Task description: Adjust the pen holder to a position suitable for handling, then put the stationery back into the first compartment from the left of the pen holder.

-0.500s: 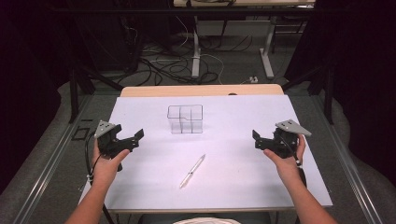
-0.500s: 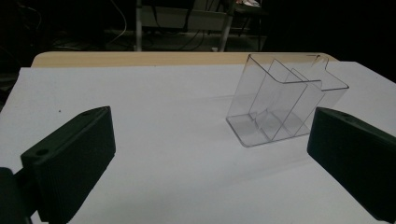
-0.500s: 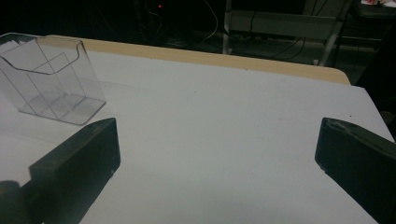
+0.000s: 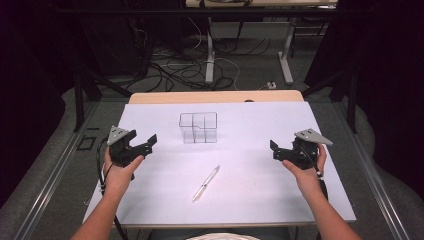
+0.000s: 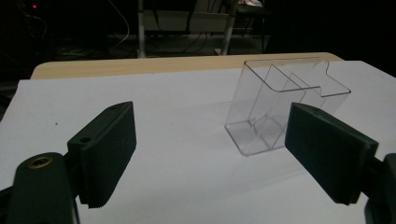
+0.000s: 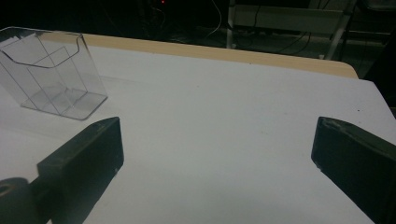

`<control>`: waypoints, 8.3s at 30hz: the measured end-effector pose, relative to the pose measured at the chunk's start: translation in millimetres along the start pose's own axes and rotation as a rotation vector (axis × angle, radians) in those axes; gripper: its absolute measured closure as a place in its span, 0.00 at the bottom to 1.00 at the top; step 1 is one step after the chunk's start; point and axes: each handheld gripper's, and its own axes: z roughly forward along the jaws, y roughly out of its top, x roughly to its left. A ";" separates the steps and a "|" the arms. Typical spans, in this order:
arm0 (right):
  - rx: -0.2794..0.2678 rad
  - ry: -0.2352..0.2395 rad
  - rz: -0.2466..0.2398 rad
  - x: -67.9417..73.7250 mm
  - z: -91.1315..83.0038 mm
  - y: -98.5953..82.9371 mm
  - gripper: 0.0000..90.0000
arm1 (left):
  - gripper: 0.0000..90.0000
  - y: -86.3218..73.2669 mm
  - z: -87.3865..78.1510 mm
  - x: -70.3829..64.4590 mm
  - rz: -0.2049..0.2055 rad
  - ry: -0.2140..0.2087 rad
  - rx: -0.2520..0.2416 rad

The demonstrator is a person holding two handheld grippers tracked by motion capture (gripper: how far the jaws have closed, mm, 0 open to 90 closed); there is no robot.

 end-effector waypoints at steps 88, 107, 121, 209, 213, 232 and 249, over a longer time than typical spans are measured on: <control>0.039 0.020 0.020 0.4 7.0 -9.7 0.08 | 1.00 41.4 128.1 -63.9 -0.121 0.007 0.335; 0.043 0.024 0.021 -0.1 6.4 -9.8 0.09 | 1.00 42.0 139.6 -86.9 -0.099 -0.035 0.343; 0.041 0.029 0.021 0.4 6.6 -9.8 0.09 | 1.00 44.9 135.7 -85.3 -0.093 -0.042 0.338; 0.043 0.051 0.032 -4.9 1.5 -8.5 0.02 | 0.18 14.2 53.3 -123.4 0.120 -0.313 0.400; 0.052 0.053 0.033 -4.4 1.5 -8.7 0.00 | 0.18 10.5 55.3 -126.8 0.117 -0.314 0.418; 0.059 0.049 0.018 -2.0 2.8 -9.6 0.00 | 0.34 -5.7 64.7 -135.8 0.135 -0.310 0.511; 0.082 0.073 0.014 0.4 6.2 -12.7 0.00 | 0.46 -19.6 77.1 -140.8 0.045 -0.327 0.662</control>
